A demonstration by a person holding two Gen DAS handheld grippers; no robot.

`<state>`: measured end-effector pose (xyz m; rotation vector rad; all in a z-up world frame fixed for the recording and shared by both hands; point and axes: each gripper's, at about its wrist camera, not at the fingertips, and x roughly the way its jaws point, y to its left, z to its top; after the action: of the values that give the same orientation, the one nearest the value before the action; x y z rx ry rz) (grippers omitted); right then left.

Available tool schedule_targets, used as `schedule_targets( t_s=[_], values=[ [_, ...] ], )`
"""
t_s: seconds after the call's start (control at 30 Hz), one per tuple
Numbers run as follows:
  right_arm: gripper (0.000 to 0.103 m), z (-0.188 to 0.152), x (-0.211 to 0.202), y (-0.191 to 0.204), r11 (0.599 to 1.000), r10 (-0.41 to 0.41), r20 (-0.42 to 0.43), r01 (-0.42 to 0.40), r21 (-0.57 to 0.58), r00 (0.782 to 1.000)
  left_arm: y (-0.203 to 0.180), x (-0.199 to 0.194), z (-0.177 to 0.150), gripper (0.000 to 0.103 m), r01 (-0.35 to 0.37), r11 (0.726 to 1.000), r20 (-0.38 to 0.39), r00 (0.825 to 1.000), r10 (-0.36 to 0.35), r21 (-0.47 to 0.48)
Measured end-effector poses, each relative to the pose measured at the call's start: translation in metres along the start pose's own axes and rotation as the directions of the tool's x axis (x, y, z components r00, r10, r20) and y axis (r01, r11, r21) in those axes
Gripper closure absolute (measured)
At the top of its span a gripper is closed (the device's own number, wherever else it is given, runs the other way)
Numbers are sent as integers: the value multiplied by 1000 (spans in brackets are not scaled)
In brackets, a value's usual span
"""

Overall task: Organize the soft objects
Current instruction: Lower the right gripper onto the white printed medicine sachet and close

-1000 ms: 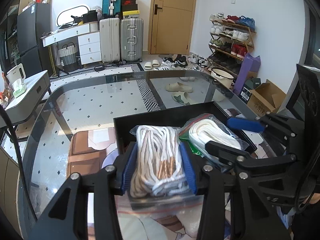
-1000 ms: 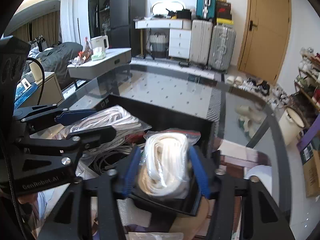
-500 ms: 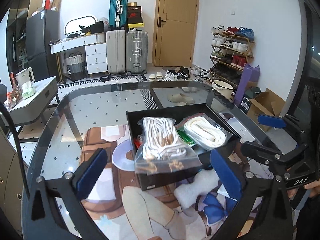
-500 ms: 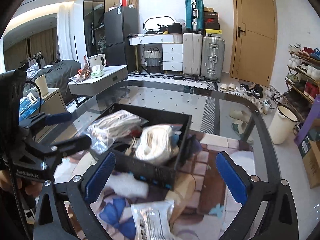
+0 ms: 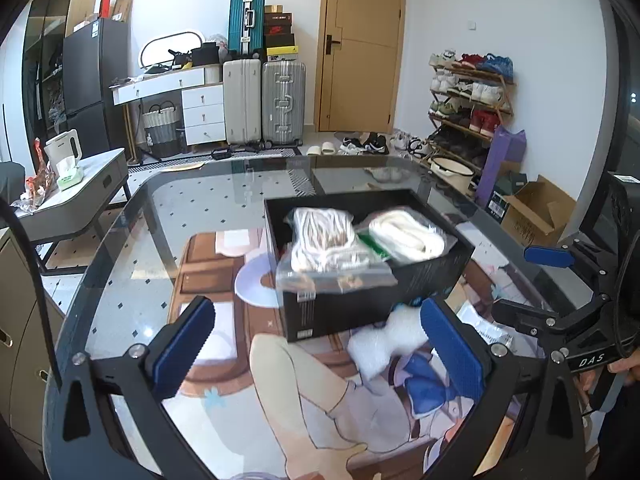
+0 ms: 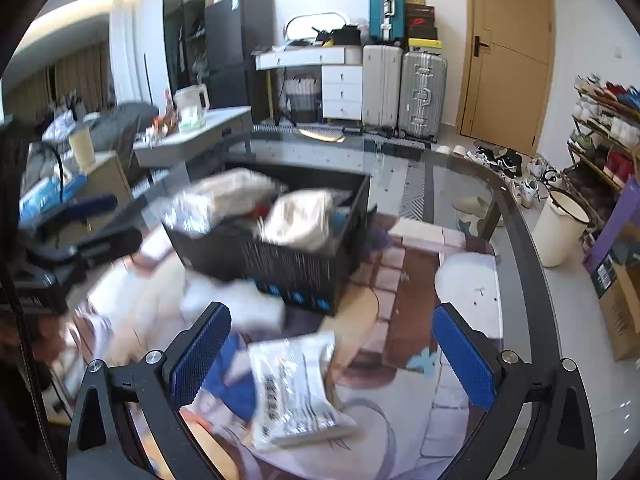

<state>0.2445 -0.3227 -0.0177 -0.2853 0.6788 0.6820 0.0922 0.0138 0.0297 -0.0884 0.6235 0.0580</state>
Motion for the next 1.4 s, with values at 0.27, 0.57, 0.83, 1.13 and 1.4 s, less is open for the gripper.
schedule_targets(
  t_s=[0.27, 0.57, 0.83, 1.13, 1.4],
  values=[
    [1, -12, 8, -7, 1000, 25, -43, -25, 2, 999, -16, 3, -9, 0, -14, 1000, -15, 1000, 14, 20],
    [1, -17, 10, -2, 999, 42, -72, -45, -29, 997, -20, 12, -14, 0, -9, 1000, -46, 999, 10, 23],
    [1, -24, 22, 0, 997, 60, -125, -66, -41, 990, -16, 23, -18, 0, -1, 1000, -96, 995, 1, -2],
    [1, -34, 40, 8, 994, 77, -212, -91, -57, 974, -18, 29, -23, 0, 1, 1000, -126, 992, 0, 12],
    [1, -36, 51, 11, 995, 79, -229, -92, -43, 970, -17, 35, -24, 0, 1, 1000, -149, 989, 2, 18]
  ],
)
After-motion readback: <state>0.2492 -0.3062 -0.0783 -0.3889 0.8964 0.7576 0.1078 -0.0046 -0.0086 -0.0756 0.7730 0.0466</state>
